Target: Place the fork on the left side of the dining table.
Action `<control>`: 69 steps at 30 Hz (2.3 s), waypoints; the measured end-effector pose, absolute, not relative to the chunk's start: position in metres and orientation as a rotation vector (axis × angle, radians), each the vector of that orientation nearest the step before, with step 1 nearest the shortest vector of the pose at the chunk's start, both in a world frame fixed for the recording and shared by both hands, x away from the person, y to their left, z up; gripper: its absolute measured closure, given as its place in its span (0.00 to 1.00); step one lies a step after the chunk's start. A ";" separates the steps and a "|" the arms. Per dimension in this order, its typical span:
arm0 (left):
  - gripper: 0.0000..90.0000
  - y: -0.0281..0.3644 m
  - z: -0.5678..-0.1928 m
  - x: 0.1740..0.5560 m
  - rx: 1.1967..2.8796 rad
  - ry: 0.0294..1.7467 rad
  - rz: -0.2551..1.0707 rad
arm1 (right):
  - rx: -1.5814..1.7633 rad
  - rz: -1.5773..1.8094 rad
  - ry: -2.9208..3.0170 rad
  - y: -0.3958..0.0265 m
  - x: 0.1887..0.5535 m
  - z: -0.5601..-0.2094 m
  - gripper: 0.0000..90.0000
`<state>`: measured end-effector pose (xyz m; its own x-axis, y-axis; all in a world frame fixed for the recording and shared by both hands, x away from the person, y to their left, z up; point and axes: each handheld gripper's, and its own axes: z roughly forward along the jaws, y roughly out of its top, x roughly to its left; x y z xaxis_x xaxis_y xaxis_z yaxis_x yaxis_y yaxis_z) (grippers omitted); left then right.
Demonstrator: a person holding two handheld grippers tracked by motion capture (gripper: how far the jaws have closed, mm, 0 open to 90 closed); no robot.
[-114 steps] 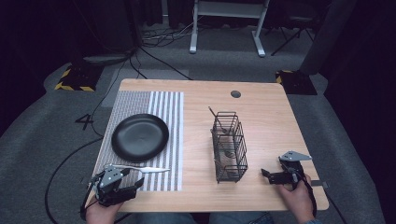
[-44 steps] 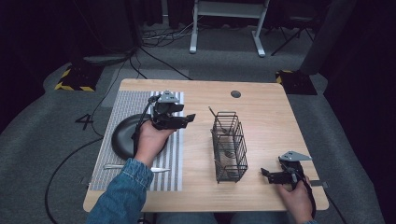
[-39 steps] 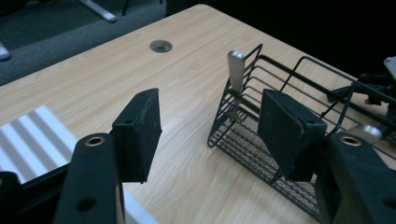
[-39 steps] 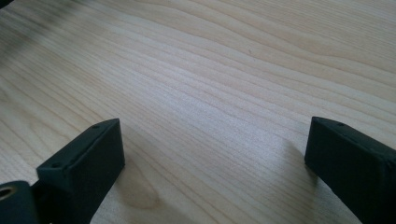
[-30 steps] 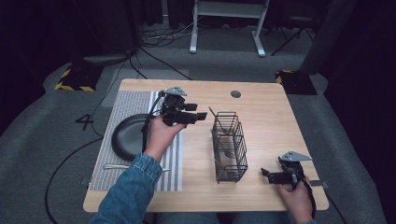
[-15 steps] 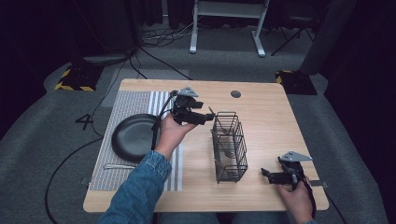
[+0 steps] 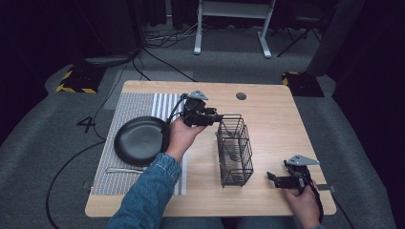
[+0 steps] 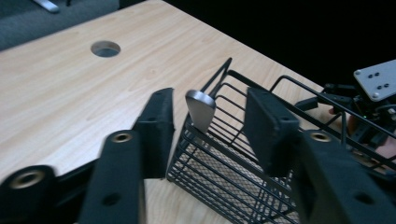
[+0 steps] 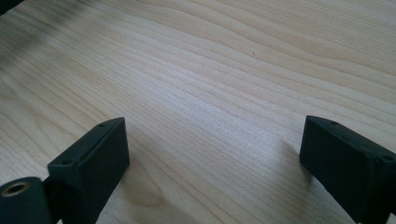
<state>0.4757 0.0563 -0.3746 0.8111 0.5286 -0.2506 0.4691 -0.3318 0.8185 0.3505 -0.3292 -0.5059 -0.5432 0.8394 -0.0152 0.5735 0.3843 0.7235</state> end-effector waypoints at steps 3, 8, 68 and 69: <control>0.74 0.058 -0.375 0.475 1.967 0.753 0.071 | 1.224 0.960 2.269 -0.329 0.350 -0.506 0.09; 0.87 0.058 -0.373 0.474 1.977 0.751 0.091 | 1.223 0.960 2.269 -0.329 0.350 -0.506 0.09; 0.96 0.080 -0.287 0.437 1.994 0.715 0.186 | 1.219 0.967 2.270 -0.329 0.350 -0.506 0.11; 0.96 0.082 -0.285 0.437 1.995 0.712 0.191 | 1.219 0.967 2.270 -0.329 0.350 -0.506 0.11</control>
